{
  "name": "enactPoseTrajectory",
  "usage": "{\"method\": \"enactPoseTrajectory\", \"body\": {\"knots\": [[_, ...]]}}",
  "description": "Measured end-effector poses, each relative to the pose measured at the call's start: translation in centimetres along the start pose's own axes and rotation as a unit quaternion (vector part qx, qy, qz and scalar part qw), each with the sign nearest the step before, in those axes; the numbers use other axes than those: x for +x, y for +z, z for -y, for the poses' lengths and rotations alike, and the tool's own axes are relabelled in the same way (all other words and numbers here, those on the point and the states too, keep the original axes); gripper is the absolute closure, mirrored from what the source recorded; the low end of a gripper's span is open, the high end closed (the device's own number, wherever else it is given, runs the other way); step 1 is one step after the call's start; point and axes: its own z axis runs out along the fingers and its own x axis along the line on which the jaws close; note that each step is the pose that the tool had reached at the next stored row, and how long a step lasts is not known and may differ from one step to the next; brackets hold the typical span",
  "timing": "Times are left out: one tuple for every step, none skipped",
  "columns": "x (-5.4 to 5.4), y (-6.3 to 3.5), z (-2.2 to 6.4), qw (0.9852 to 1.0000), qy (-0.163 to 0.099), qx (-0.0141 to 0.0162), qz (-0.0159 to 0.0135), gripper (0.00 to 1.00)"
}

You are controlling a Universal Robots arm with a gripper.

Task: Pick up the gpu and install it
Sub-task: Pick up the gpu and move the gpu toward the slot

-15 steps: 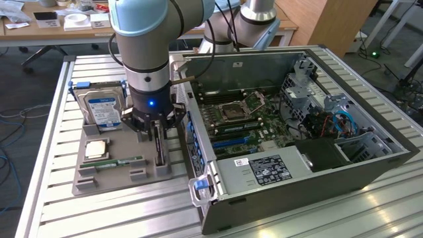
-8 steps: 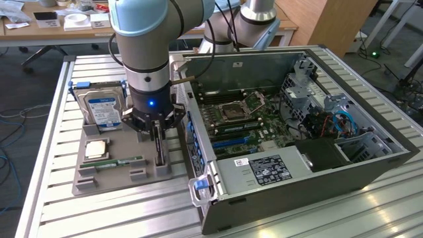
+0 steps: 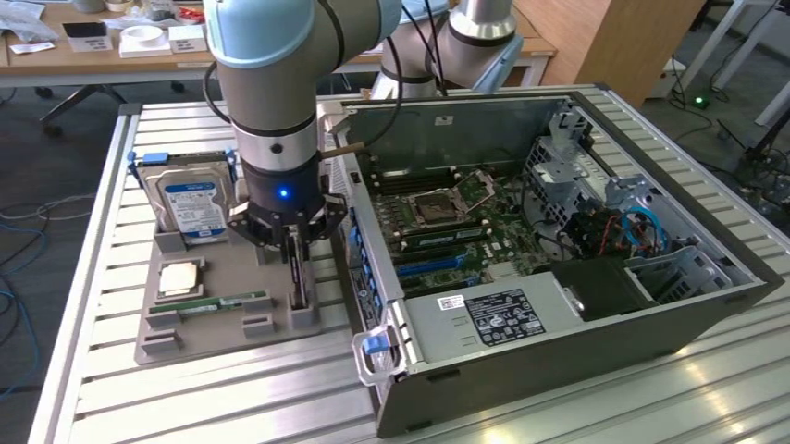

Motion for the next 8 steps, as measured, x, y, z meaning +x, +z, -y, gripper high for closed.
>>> {"method": "enactPoseTrajectory", "body": {"knots": [[-0.01,0.00,0.00,1.0000,0.000,0.0000,0.0000,0.67],[-0.02,-0.01,0.00,1.0000,0.000,0.0001,-0.0001,0.67],[-0.02,0.00,0.00,1.0000,0.000,0.0000,-0.0001,0.67],[-0.02,0.01,0.00,1.0000,0.000,0.0000,-0.0001,0.67],[-0.03,0.05,0.00,1.0000,0.000,0.0000,0.0000,0.67],[-0.02,0.10,0.00,1.0000,0.000,0.0000,0.0000,0.67],[-0.02,0.13,0.00,1.0000,0.000,0.0000,0.0000,0.67],[-0.02,0.13,0.01,1.0000,0.000,0.0001,-0.0001,0.67]]}}
